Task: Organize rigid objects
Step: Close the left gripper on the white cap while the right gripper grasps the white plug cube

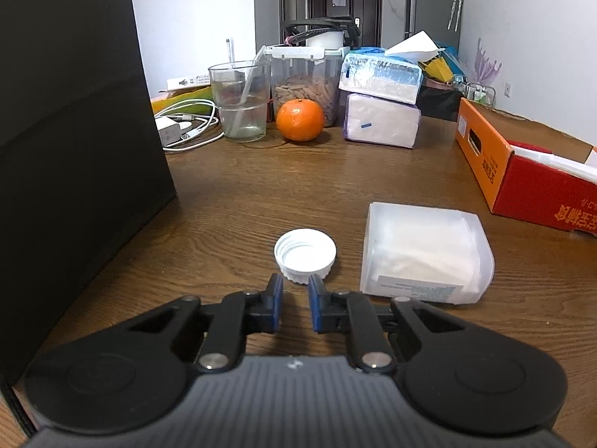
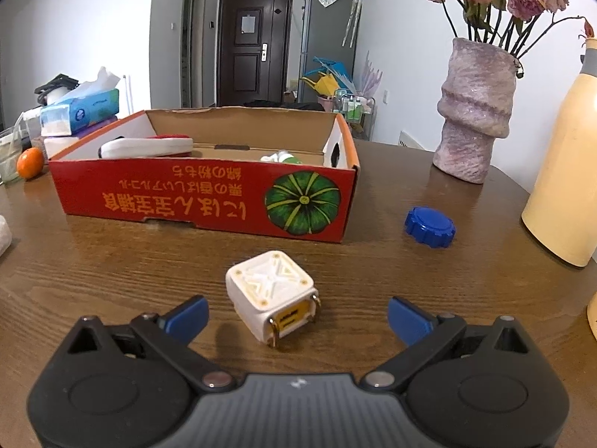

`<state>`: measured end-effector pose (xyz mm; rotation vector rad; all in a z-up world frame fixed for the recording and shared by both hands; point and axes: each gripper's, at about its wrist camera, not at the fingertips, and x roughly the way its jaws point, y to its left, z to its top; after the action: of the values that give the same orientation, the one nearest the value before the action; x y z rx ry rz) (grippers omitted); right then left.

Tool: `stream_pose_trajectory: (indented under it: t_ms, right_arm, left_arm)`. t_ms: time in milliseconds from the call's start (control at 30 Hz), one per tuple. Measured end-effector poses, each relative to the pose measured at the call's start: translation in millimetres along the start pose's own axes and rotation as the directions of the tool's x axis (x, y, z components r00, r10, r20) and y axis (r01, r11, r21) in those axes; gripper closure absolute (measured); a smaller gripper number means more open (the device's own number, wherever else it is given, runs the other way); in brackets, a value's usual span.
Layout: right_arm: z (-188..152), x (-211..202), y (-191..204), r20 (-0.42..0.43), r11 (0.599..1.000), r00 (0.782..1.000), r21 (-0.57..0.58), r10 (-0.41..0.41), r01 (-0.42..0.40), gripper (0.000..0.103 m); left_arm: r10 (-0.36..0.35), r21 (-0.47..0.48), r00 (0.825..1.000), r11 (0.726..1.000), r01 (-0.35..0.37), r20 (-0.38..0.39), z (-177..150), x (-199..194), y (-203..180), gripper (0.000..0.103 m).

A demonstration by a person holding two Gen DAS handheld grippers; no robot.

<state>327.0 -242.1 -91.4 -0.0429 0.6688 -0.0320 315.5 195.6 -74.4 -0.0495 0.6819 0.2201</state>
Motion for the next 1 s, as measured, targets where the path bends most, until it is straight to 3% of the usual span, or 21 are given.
stream_pose_trajectory:
  t_ms: [133,200,267,600,833,1000]
  right_arm:
    - [3.1,4.6,1.3,0.000,1.000,1.000,0.001,0.002,-0.002,0.001]
    - [4.3,6.1,1.3,0.000,1.000,1.000,0.001,0.003,-0.003,0.001]
    - [5.5,8.2,1.6,-0.003,1.000,1.000,0.001,0.003,-0.003,0.001]
    - [11.3,20.0,6.0,-0.008,1.000,1.000,-0.009,0.010,-0.010,0.004]
    - [13.2,26.2,10.0,-0.029,0.999,0.999,-0.027,0.042,-0.043,0.031]
    - [12.5,24.1,11.1,-0.025,0.998,0.998,-0.031,0.052,-0.053,0.036]
  left_arm:
    - [-0.008,0.004,1.000,1.000,0.008,-0.005,-0.2,1.3,-1.1,0.083]
    - [-0.001,0.012,1.000,1.000,0.001,-0.004,-0.4,1.5,-2.5,0.058]
    - [0.010,0.019,1.000,1.000,-0.011,0.010,0.1,0.8,-3.8,0.049]
    - [0.025,0.049,1.000,0.998,-0.025,0.004,11.1,21.1,-6.7,0.049]
    - [0.019,0.056,1.000,0.998,-0.019,-0.004,14.9,29.6,-6.8,0.049]
    - [0.004,0.050,1.000,0.999,-0.004,-0.012,16.8,33.0,-5.9,0.056]
